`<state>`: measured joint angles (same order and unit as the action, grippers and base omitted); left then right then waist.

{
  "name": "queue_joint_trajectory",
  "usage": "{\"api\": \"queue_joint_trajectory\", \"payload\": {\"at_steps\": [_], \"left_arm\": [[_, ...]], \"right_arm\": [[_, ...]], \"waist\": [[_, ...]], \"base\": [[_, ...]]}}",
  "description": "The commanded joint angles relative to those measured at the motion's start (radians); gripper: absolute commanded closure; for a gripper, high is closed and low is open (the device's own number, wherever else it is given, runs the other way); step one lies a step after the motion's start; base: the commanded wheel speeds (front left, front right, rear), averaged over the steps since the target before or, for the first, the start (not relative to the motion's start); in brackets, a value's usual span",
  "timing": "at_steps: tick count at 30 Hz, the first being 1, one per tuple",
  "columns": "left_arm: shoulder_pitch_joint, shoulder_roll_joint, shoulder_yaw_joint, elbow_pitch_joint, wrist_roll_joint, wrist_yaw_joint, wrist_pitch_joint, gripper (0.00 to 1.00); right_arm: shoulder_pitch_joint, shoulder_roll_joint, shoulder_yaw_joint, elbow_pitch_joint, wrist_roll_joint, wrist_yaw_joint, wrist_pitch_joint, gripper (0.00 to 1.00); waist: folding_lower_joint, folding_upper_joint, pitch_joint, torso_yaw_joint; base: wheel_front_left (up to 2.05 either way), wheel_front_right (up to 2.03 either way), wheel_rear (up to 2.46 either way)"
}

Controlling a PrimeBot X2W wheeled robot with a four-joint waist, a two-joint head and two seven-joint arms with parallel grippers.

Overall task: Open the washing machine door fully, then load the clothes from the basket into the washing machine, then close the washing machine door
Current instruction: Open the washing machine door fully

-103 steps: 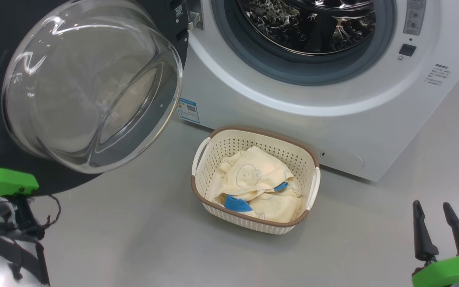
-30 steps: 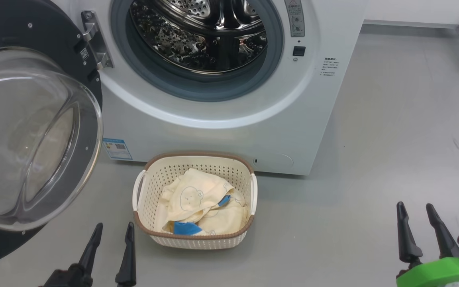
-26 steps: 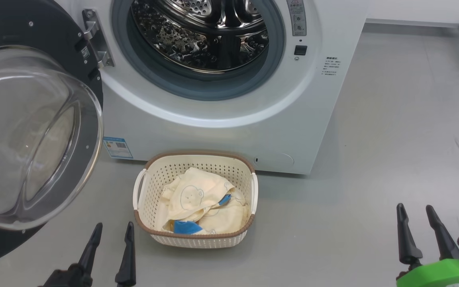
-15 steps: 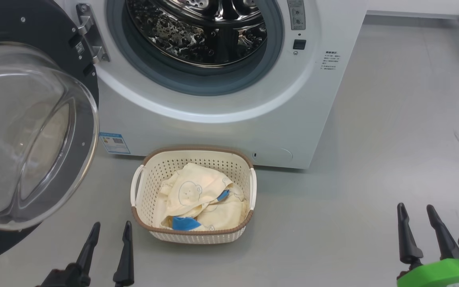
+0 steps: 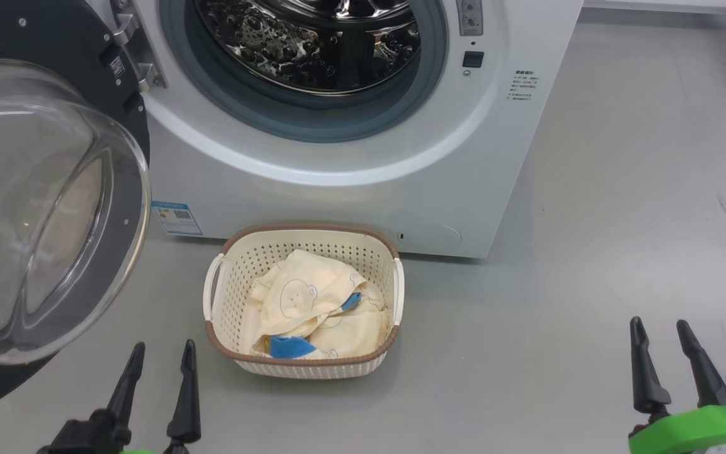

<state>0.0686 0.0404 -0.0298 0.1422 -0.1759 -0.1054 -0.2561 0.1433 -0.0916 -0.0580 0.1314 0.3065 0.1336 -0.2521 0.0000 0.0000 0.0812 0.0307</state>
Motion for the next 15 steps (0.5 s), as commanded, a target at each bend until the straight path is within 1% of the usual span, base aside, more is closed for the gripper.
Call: {"api": "queue_joint_trajectory", "payload": {"at_steps": [1, 15], "left_arm": [[-0.033, 0.010, 0.040, -0.032, 0.006, -0.001, -0.006, 0.00], [-0.035, 0.010, 0.055, -0.032, 0.008, -0.004, -0.006, 0.00]], "right_arm": [[-0.040, -0.019, 0.015, -0.032, -0.010, -0.003, -0.010, 0.00], [-0.044, -0.023, 0.010, -0.035, -0.008, -0.003, -0.010, 0.00]], "waist": [[0.0000, 0.0000, -0.003, -0.001], [0.0000, 0.0000, 0.001, -0.005]], "base": [[0.00, 0.00, 0.00], [0.00, 0.00, 0.00]]}}
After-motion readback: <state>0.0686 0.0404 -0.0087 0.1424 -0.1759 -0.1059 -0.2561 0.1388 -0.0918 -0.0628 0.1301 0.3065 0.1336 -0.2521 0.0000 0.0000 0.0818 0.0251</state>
